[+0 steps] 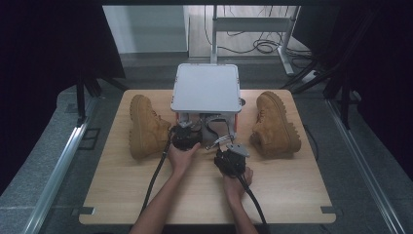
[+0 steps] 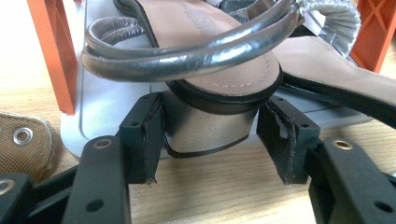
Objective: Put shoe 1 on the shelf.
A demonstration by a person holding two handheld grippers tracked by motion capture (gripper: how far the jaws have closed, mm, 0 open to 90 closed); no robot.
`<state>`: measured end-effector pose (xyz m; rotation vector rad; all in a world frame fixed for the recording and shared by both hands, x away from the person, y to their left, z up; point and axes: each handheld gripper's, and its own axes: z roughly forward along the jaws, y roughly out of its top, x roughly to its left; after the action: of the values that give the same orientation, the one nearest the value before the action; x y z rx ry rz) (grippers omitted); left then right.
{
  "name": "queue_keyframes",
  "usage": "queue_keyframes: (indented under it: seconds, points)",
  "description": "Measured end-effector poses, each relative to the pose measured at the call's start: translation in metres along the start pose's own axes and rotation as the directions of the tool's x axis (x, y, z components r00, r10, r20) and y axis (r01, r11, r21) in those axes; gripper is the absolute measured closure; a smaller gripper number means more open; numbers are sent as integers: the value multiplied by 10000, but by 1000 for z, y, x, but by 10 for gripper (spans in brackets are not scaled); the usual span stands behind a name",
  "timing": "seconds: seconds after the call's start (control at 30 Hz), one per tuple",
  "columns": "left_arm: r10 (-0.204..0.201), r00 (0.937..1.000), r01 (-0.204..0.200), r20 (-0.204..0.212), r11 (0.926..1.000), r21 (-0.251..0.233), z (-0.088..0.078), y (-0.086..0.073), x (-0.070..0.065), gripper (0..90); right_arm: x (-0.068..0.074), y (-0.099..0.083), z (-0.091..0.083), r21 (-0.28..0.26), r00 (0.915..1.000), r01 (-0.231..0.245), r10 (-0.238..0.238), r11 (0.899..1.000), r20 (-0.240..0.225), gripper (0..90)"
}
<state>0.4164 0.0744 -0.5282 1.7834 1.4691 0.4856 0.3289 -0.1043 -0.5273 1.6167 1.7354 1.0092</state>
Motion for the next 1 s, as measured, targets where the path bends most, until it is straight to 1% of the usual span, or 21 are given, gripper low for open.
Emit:
queue_keyframes:
  seconds: [0.1,0.27,0.47,0.57,0.67,0.83,0.93,1.0]
  points:
    - [3,10000,-3,-21,10000,15,0,0,0,419,2,0,2,-71,9999,45,-44,10000,138,414]
    - [-44,10000,44,-6,10000,18,0,0,0,420,4,1,3,-164,9998,-146,149,9998,160,414]
    - [-85,10000,85,6,10000,-3,1,0,0,419,4,2,5,-279,9997,-175,181,9995,185,414]
    - [-92,10000,92,13,10000,-11,1,0,0,420,6,1,7,-327,9994,-82,93,9994,321,414]
    - [-87,10000,87,11,10000,-7,1,0,0,420,7,1,8,-382,9992,-168,181,9991,343,414]
    - [-86,9999,86,-55,10000,-5,1,0,-1,417,8,1,8,-374,9993,-58,72,9993,370,414]
    - [54,9999,-55,-93,9999,-136,2,1,-2,397,9,1,9,-351,9991,8,7,9994,425,414]
    - [71,9999,-72,-99,9999,-133,3,3,-3,366,9,0,9,-349,9991,37,-22,9994,422,414]
